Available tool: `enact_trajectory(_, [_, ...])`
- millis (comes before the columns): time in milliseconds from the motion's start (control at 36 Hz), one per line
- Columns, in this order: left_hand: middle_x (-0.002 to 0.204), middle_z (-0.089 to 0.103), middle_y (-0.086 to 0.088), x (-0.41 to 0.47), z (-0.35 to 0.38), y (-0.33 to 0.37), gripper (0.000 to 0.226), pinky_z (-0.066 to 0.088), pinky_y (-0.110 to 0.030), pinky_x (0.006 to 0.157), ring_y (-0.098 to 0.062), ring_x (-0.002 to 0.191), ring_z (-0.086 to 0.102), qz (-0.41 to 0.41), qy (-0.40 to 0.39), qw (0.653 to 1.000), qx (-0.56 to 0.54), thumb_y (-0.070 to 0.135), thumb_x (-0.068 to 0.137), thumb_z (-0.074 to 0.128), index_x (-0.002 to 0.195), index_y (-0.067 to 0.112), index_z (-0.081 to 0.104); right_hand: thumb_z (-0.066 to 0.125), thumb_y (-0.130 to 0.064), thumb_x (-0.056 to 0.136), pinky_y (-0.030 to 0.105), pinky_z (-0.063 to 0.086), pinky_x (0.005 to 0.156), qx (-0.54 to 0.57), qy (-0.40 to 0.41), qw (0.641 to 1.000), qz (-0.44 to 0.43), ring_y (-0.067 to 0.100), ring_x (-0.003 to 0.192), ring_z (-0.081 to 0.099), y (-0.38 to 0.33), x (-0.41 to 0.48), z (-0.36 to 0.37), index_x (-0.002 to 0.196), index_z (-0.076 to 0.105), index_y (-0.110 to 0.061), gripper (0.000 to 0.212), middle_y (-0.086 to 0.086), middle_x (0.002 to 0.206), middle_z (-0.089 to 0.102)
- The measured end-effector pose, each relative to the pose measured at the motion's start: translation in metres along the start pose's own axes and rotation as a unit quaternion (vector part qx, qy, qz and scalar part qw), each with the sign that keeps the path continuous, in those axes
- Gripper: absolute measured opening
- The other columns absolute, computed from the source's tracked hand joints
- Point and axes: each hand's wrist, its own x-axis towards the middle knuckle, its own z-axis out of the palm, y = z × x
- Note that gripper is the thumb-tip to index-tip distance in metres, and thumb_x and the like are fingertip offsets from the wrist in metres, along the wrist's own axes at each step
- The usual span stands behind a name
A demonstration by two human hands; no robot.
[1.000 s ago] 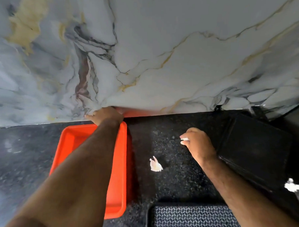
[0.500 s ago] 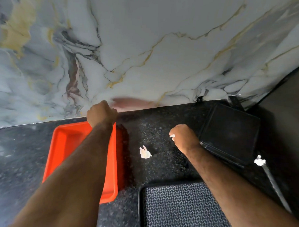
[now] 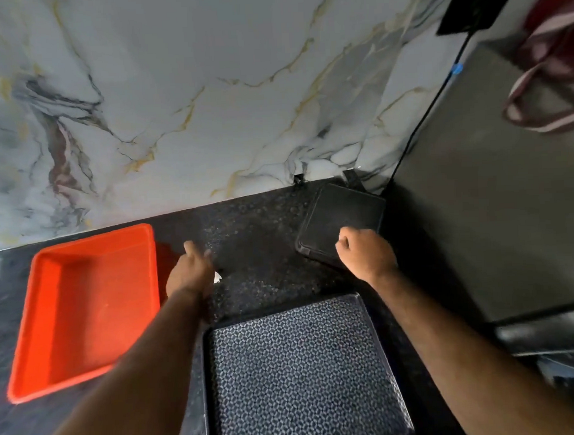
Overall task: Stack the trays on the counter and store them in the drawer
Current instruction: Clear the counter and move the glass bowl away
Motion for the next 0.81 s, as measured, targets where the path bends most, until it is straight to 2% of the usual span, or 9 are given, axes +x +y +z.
enact_trajectory(56, [0.112, 0.061, -0.03, -0.008, 0.011, 0.0, 0.059, 0.044, -0.049, 0.078, -0.049, 0.104, 0.061, -0.027, -0.014, 0.999, 0.04, 0.069, 0.09, 0.033, 0.109, 0.014, 0.036, 0.058, -0.032, 0.084, 0.03, 0.037, 0.056, 0.0, 0.043, 0.999, 0.025, 0.037, 0.077, 0.069, 0.029, -0.009, 0.002, 0.088, 0.058, -0.014, 0.018, 0.013, 0.081, 0.072])
enact_trajectory(111, [0.118, 0.058, -0.029, -0.014, 0.022, 0.001, 0.07, 0.046, -0.05, 0.084, -0.049, 0.11, 0.058, -0.037, -0.033, 0.996, 0.078, 0.073, 0.087, 0.04, 0.121, 0.012, 0.038, 0.062, -0.033, 0.083, 0.033, 0.042, 0.056, -0.004, 0.062, 0.997, 0.045, 0.037, 0.08, 0.069, 0.057, -0.015, 0.006, 0.094, 0.054, -0.012, 0.025, 0.014, 0.084, 0.072])
enact_trajectory(167, [0.119, 0.056, -0.03, -0.02, 0.036, 0.003, 0.056, 0.046, -0.051, 0.087, -0.05, 0.112, 0.055, -0.028, -0.051, 0.993, 0.098, 0.058, 0.092, 0.049, 0.121, 0.01, 0.039, 0.063, -0.033, 0.085, 0.038, 0.052, 0.066, -0.026, 0.045, 0.997, 0.061, 0.037, 0.093, 0.068, 0.083, -0.021, 0.013, 0.106, 0.053, -0.01, 0.033, 0.015, 0.098, 0.071])
enact_trajectory(250, [0.115, 0.057, -0.033, -0.027, 0.051, 0.004, 0.033, 0.044, -0.054, 0.087, -0.052, 0.11, 0.053, 0.001, -0.03, 0.993, 0.111, 0.033, 0.098, 0.049, 0.112, 0.003, 0.043, 0.066, -0.039, 0.087, 0.043, 0.055, 0.08, -0.054, 0.009, 0.997, 0.059, 0.038, 0.107, 0.063, 0.113, -0.027, 0.024, 0.131, 0.049, -0.014, 0.053, 0.016, 0.114, 0.067])
enact_trajectory(333, [0.112, 0.06, -0.033, -0.034, 0.054, 0.01, 0.023, 0.044, -0.052, 0.084, -0.051, 0.108, 0.056, 0.012, -0.012, 0.995, 0.095, 0.029, 0.099, 0.045, 0.098, 0.006, 0.043, 0.066, -0.045, 0.088, 0.042, 0.054, 0.083, -0.069, -0.018, 0.997, 0.028, 0.036, 0.109, 0.061, 0.126, -0.025, 0.029, 0.142, 0.045, -0.022, 0.063, 0.016, 0.116, 0.065])
enact_trajectory(472, [0.105, 0.063, -0.033, -0.048, 0.061, 0.035, 0.031, 0.039, -0.046, 0.071, -0.051, 0.099, 0.06, 0.044, 0.035, 0.996, 0.064, 0.036, 0.101, 0.041, 0.085, 0.011, 0.036, 0.064, -0.04, 0.09, 0.041, 0.055, 0.085, -0.089, -0.039, 0.995, -0.026, 0.034, 0.105, 0.061, 0.134, -0.014, 0.03, 0.13, 0.059, -0.023, 0.044, 0.012, 0.111, 0.064])
enact_trajectory(611, [0.1, 0.063, -0.033, -0.073, 0.081, 0.072, 0.032, 0.033, -0.042, 0.067, -0.052, 0.093, 0.06, 0.077, 0.053, 0.995, 0.041, 0.038, 0.101, 0.042, 0.084, 0.012, 0.035, 0.064, -0.032, 0.092, 0.038, 0.049, 0.086, -0.098, -0.061, 0.991, -0.073, 0.032, 0.102, 0.061, 0.145, -0.005, 0.036, 0.104, 0.067, -0.011, 0.025, 0.012, 0.107, 0.064])
enact_trajectory(722, [0.098, 0.061, -0.026, -0.102, 0.103, 0.104, 0.028, 0.034, -0.038, 0.067, -0.047, 0.089, 0.059, 0.096, 0.017, 0.995, 0.004, 0.037, 0.101, 0.036, 0.084, 0.016, 0.032, 0.058, -0.029, 0.097, 0.039, 0.047, 0.092, -0.061, -0.067, 0.989, -0.113, 0.033, 0.106, 0.061, 0.156, -0.014, 0.037, 0.108, 0.063, -0.006, 0.026, 0.014, 0.115, 0.06])
enact_trajectory(806, [0.091, 0.057, -0.019, -0.136, 0.118, 0.136, 0.026, 0.035, -0.037, 0.07, -0.038, 0.083, 0.055, 0.117, -0.037, 0.991, -0.044, 0.037, 0.098, 0.029, 0.081, 0.018, 0.029, 0.053, -0.027, 0.1, 0.041, 0.051, 0.08, -0.019, -0.021, 0.991, -0.129, 0.035, 0.096, 0.066, 0.168, -0.036, 0.032, 0.106, 0.06, -0.005, 0.024, 0.015, 0.113, 0.06])
